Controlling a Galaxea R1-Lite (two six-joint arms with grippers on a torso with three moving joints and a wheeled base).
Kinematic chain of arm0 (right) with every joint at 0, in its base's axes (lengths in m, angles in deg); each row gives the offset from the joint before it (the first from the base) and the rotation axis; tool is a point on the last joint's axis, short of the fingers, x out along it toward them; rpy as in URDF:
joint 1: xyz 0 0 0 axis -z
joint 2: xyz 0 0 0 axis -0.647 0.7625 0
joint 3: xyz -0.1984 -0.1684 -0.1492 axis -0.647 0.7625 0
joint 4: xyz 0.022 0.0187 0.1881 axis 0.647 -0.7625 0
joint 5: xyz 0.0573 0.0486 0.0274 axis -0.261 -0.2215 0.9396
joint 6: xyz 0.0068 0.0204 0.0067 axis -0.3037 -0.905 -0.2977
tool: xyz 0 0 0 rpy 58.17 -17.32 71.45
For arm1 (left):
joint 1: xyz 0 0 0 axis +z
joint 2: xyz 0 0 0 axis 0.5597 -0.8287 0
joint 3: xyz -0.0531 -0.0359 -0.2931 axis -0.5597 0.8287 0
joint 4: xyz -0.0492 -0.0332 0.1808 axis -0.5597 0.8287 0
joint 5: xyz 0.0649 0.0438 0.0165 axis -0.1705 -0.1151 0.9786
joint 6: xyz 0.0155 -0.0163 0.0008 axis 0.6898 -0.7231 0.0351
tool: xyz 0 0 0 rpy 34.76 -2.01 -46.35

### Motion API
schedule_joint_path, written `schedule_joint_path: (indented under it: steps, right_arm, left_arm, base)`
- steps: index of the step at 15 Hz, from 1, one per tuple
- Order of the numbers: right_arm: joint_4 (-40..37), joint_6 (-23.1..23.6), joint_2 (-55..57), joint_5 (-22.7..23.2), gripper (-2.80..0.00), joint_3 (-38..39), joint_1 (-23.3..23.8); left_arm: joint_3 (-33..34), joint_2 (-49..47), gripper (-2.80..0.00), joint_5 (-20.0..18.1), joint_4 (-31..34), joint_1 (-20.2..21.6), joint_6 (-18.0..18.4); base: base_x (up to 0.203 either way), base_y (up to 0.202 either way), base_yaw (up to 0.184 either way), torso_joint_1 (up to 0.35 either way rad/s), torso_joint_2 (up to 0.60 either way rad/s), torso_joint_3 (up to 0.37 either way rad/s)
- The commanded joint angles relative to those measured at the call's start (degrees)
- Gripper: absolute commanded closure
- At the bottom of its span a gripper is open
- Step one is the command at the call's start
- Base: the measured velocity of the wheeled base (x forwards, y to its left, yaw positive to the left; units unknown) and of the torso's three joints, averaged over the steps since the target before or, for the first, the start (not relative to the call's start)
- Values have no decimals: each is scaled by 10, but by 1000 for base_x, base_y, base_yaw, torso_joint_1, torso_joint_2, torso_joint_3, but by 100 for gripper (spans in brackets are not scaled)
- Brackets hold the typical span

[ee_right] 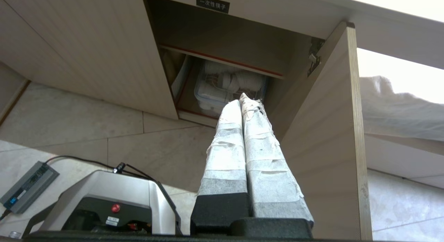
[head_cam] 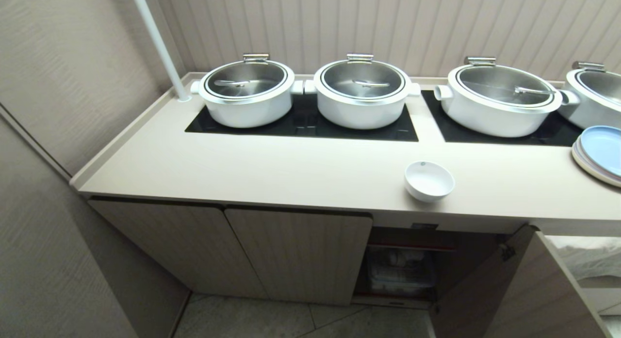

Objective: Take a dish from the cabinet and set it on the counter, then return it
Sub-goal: Pick up the bowl from the table

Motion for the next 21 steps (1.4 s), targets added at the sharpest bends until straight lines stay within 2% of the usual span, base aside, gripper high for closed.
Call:
schedule_joint_path:
  steps: [1, 6, 9, 11, 15, 21]
  right_arm:
    - [-3, -6, -3, 0, 0, 0, 0]
    - [-14, -16, 2, 0, 0, 0, 2]
    - [-23, -22, 33, 2, 0, 0, 30]
    - [-23, -23, -24, 2, 0, 0, 56]
    - [-24, -39, -163, 1, 0, 0, 50]
    - [-24, -44, -165, 1, 0, 0, 50]
  left_arm:
    - [0, 0, 0, 1, 0, 0, 0]
    - [0, 0, 0, 1, 0, 0, 0]
    - [-1, 0, 0, 1, 0, 0, 0]
    - [0, 0, 0, 1, 0, 0, 0]
    - [-1, 0, 0, 1, 0, 0, 0]
    - [-1, 0, 0, 0, 0, 0, 0]
  base:
    - [0, 0, 0, 0, 0, 0]
    - [0, 0, 0, 0, 0, 0]
    - [0, 0, 0, 0, 0, 0]
    - [0, 0, 0, 0, 0, 0]
    - [0, 0, 0, 0, 0, 0]
    - [0, 0, 0, 0, 0, 0]
